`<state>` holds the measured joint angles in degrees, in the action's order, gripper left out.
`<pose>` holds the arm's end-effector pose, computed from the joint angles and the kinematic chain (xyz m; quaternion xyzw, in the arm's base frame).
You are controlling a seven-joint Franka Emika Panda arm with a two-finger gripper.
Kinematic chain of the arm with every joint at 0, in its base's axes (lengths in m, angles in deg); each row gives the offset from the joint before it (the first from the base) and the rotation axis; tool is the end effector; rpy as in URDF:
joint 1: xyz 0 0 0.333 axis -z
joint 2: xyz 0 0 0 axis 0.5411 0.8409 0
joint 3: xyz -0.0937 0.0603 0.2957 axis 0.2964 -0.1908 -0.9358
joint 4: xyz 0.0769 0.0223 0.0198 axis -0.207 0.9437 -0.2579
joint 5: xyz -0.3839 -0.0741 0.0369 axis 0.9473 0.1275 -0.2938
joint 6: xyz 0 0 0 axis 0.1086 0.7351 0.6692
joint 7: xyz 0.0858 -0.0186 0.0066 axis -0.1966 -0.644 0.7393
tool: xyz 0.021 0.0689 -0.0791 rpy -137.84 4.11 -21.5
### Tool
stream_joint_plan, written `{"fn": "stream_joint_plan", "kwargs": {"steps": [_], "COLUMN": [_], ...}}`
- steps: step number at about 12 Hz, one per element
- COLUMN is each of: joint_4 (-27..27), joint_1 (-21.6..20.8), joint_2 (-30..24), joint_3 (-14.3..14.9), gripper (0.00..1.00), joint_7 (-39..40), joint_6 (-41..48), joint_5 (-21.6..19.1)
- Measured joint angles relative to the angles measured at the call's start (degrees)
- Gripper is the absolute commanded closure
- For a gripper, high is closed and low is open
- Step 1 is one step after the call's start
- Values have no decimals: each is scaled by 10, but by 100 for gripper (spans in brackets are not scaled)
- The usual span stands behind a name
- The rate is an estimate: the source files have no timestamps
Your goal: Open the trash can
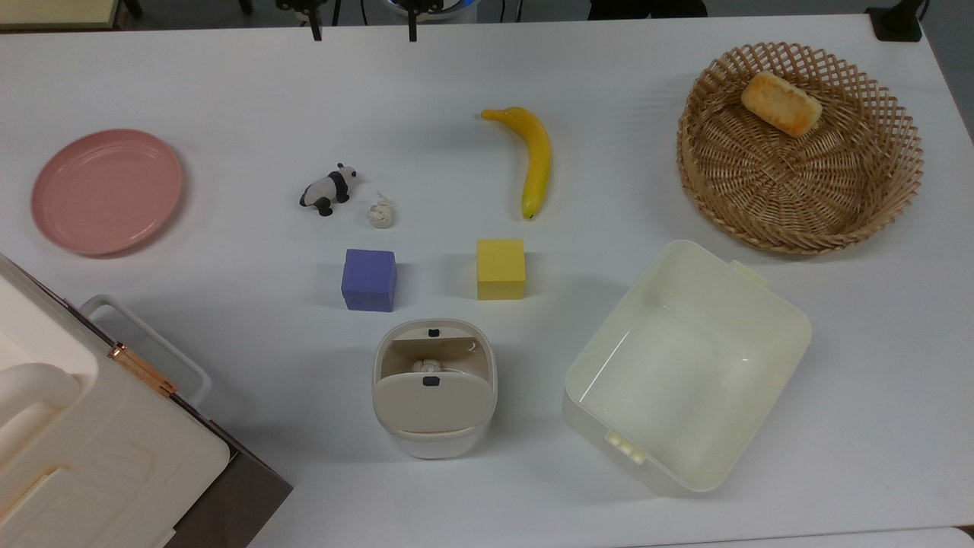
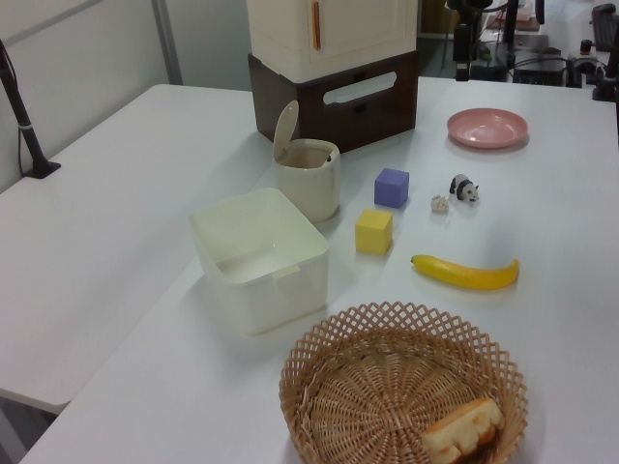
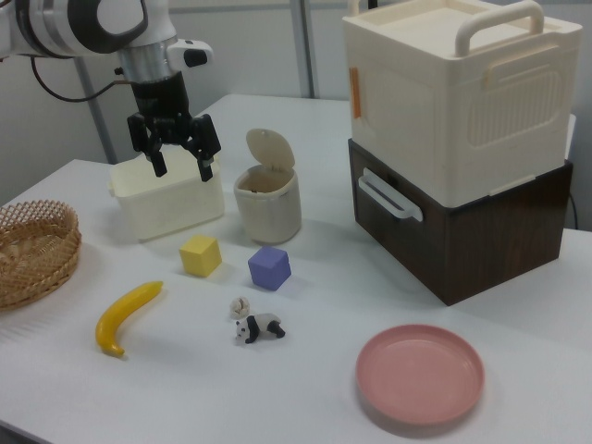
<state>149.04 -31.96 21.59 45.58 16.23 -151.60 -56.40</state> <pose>0.5597 -0.0005 0.6070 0.9986 0.0392 -0.0134 0.0316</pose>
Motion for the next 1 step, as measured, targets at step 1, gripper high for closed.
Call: {"fn": "stream_joint_plan", "kwargs": {"steps": [1], "joint_4": [0], "joint_1": [0], "joint_2": [0], "joint_3": [0], "gripper": [0], "joint_7": [-1], "joint_6": [0], "joint_5": [0]}}
